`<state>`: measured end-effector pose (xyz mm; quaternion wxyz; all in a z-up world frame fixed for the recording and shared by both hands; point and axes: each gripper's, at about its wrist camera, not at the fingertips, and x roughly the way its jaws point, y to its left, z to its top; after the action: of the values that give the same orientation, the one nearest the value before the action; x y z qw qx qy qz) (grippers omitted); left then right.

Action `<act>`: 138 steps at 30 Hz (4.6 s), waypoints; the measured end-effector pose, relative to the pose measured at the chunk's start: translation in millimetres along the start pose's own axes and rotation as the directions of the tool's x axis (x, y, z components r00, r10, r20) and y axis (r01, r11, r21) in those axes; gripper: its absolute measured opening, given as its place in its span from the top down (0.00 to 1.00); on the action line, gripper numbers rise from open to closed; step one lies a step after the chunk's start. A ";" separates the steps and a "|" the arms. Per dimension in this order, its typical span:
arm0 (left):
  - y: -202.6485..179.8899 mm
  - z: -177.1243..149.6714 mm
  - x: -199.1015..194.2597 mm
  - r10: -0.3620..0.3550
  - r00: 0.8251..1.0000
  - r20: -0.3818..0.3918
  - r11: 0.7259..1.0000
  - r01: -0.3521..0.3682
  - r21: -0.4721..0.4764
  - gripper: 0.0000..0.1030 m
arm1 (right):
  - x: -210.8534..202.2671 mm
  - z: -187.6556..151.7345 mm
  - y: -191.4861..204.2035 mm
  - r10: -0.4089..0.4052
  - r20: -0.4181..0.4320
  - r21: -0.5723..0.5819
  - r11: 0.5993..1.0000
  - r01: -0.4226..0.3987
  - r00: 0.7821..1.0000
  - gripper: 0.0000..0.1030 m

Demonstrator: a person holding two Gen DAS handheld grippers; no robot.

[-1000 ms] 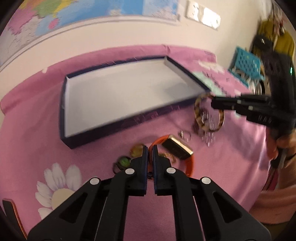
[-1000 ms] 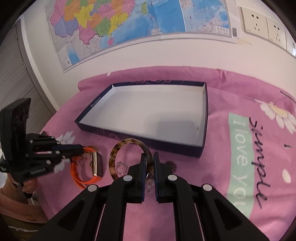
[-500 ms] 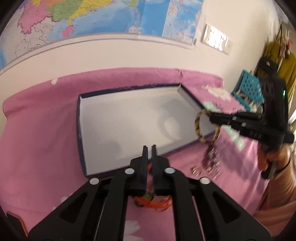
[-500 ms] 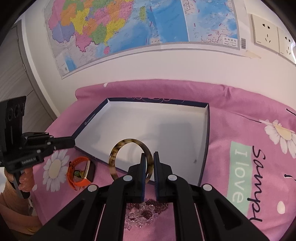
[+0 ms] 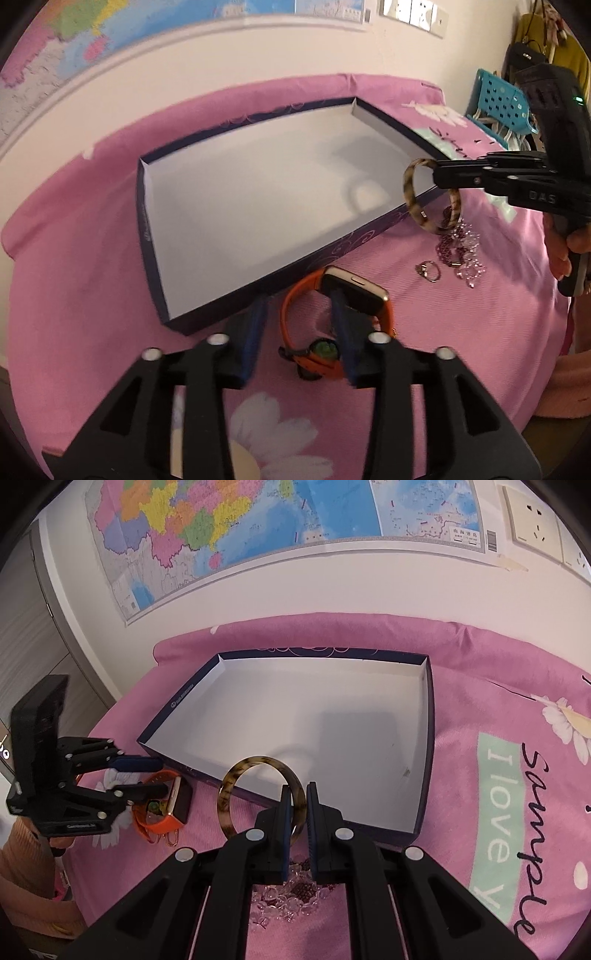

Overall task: Organize jewelry
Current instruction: 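Lift and carry watch and bangle with both grippers over the box lid, then lower both items into the box and open both grippers, then withdraw both grippers from the box toward the remaining jewelry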

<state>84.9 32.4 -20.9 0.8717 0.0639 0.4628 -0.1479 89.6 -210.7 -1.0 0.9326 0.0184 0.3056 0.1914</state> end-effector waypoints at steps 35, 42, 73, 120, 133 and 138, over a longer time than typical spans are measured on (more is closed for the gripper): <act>52.7 70.6 -4.0 -0.005 0.992 0.123 0.933 0.049 -0.356 0.92 | 31.3 69.8 -24.8 -0.011 0.039 0.024 1.000 0.010 0.999 0.93; 65.1 101.0 24.8 0.015 0.995 0.099 0.917 0.026 -0.398 0.92 | 72.1 93.6 -35.4 -0.056 -0.020 0.035 0.998 0.056 0.998 0.93; 83.8 117.7 73.8 0.061 0.998 0.013 0.846 -0.045 -0.531 0.69 | 87.2 106.4 -42.6 -0.075 -0.030 0.089 0.993 0.077 0.997 0.72; -16.7 -45.4 -41.5 0.099 0.981 0.170 0.980 -0.066 -0.187 0.34 | -3.7 -65.4 23.0 -0.062 -0.039 -0.138 0.989 0.056 0.997 0.83; -24.3 -54.2 -41.1 0.077 0.985 0.155 0.987 -0.054 -0.152 0.34 | -24.8 -58.2 19.3 0.012 0.013 -0.082 0.997 -0.010 1.000 0.85; -27.6 -56.7 -37.1 0.061 0.988 0.144 0.988 -0.040 -0.150 0.34 | -37.2 -48.8 15.1 0.045 0.061 -0.043 0.998 -0.043 0.997 0.85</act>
<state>11.9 27.7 -21.5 0.9094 0.0005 0.4047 -0.0957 28.7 -214.5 -17.5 0.9374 0.0116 0.2718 0.2175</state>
